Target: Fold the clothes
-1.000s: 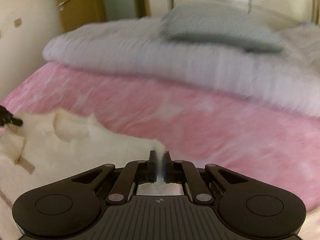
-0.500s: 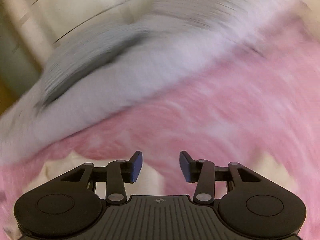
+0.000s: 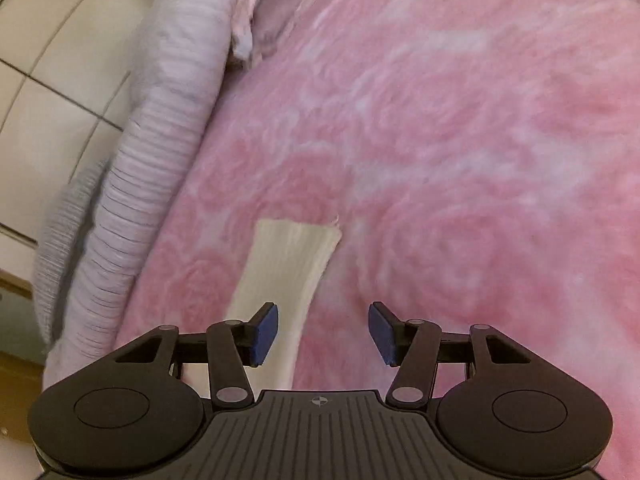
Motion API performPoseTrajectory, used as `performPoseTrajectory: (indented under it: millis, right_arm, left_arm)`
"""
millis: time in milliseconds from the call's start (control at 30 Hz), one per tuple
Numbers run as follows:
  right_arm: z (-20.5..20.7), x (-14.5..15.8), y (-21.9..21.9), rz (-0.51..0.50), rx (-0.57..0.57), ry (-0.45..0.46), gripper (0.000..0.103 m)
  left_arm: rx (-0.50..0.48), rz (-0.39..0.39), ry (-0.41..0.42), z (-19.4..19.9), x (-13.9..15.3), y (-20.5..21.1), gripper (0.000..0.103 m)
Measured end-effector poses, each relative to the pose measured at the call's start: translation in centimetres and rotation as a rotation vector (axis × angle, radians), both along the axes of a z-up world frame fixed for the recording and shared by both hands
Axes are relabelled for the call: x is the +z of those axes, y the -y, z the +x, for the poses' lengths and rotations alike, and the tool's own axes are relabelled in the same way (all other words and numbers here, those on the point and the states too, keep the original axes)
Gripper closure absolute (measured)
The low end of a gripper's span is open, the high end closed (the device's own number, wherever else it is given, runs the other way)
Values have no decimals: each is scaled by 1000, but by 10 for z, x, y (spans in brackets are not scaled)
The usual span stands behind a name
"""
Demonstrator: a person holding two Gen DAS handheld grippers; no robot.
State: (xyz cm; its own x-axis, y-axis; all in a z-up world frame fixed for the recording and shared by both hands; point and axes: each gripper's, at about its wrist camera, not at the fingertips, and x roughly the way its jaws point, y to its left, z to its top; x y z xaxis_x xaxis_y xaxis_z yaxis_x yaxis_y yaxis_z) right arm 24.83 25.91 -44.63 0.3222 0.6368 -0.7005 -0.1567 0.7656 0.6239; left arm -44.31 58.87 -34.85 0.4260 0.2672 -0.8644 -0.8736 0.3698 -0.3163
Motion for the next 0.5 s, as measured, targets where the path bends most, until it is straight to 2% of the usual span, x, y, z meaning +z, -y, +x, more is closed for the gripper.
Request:
performPoseTrajectory:
  millis: [67, 100, 133, 167, 233, 300, 400, 467, 500]
  right_arm:
    - [5, -10, -13, 2, 11, 21, 49]
    - [6, -10, -18, -4, 48, 31, 83]
    - [8, -9, -24, -12, 89, 39, 98]
    - [9, -5, -27, -26, 138, 49, 99]
    - [6, 14, -19, -43, 179, 127, 99]
    - [7, 38, 6, -38, 120, 174, 99]
    - [11, 66, 62, -39, -31, 215, 99]
    - [14, 74, 96, -90, -90, 238, 99]
    - [21, 70, 108, -115, -99, 214, 99]
  left_arm:
    - [6, 18, -4, 1, 8, 10, 78]
    - [11, 24, -8, 0, 12, 14, 78]
    - [18, 28, -11, -3, 16, 19, 78]
    - [27, 26, -14, -4, 20, 24, 78]
    - [44, 24, -9, -8, 28, 35, 79]
    - [58, 21, -10, -14, 37, 49, 80]
    - [71, 21, -5, -21, 46, 74, 79]
    - [80, 11, -10, -26, 48, 90, 79]
    - [84, 5, -22, -29, 45, 98, 79]
